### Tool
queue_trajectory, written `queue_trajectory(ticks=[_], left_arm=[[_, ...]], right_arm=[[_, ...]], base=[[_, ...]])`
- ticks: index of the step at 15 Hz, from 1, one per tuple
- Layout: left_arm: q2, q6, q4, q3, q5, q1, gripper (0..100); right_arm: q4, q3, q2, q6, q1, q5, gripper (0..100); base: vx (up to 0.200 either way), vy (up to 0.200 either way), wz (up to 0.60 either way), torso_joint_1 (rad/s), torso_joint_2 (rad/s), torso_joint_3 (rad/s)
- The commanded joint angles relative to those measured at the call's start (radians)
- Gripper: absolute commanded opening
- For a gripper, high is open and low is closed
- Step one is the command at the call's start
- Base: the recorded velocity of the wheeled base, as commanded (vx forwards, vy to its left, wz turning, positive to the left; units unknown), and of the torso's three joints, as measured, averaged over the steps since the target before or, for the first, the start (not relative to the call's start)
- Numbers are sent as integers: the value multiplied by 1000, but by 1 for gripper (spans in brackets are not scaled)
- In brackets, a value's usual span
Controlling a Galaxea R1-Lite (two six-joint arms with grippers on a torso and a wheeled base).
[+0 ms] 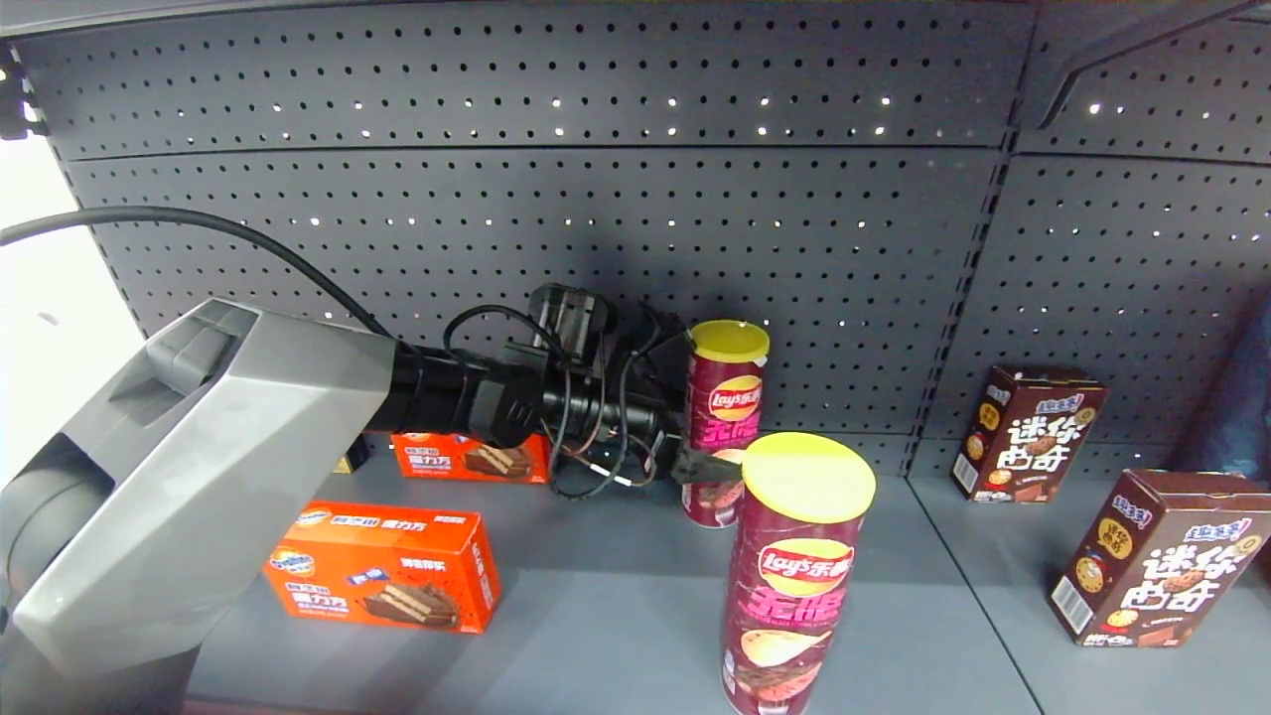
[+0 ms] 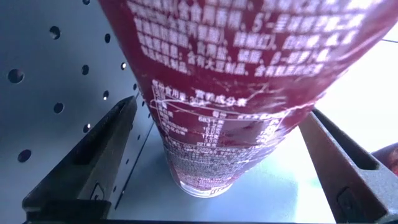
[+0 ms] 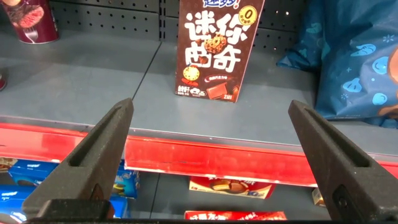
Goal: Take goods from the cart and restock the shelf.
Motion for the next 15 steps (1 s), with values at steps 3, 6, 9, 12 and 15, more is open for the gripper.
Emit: queue_trajectory(ticks=[3, 6, 9, 12, 15], left_arm=[[-5, 0, 2, 1, 1, 7, 100], [-32, -1, 3, 6, 5, 10, 100], [-44, 0, 2, 9, 5, 37, 100], [-53, 0, 0, 23, 5, 39, 100], [-61, 0, -1, 26, 8, 39, 100]], right_arm=[[1, 0, 1, 3, 0, 0, 100], [1, -1, 1, 3, 0, 0, 100], [1, 0, 1, 0, 0, -2, 100], [0, 0, 1, -1, 0, -2, 100], [0, 0, 1, -1, 0, -2, 100]], base=[[0, 0, 0, 0, 0, 0], [0, 0, 0, 0, 0, 0], [0, 0, 0, 0, 0, 0], [0, 0, 0, 0, 0, 0], [0, 0, 0, 0, 0, 0]])
